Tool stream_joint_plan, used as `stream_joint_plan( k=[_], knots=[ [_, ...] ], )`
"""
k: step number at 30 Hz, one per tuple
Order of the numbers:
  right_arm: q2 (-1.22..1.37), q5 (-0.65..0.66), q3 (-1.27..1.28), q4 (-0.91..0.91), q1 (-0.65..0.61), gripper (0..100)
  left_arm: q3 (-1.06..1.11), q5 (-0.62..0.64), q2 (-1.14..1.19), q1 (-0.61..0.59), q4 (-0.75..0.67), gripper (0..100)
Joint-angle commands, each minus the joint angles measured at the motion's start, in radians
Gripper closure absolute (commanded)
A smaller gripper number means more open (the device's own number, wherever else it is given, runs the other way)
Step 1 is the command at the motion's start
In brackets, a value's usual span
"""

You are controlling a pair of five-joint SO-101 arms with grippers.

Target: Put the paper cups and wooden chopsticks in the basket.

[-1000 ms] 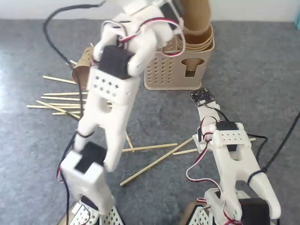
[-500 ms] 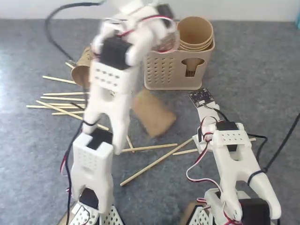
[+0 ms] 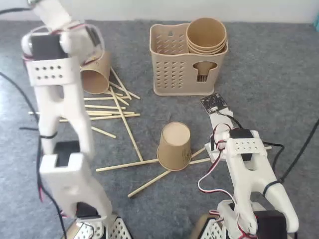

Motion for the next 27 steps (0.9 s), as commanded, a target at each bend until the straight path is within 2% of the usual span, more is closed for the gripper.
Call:
stream_joint_plan(
  k=[1,5,11,19,25,27],
  knots=[
    [-0.004,0.015,-0.003,-0.016,0.007,90.2,0.225,-0.061,-0.186,-0.034,0.008,89],
    [-0.004,0.014,-0.003,-0.016,0.007,90.2,0.449,-0.063,-0.273,-0.068,-0.141,89],
    [-0.004,0.014,-0.003,-0.015,0.007,90.2,0.733,-0.048,-0.282,-0.080,-0.379,89],
    [-0.004,0.015,-0.003,-0.012,0.007,90.2,1.015,0.144,-0.292,-0.074,-0.812,89],
    [-0.004,0.021,-0.003,-0.012,0.007,90.2,1.132,0.270,-0.292,-0.072,-1.049,89],
    [-0.004,0.021,-0.003,-0.012,0.005,90.2,1.158,0.276,-0.292,-0.072,-1.102,89]
  ],
)
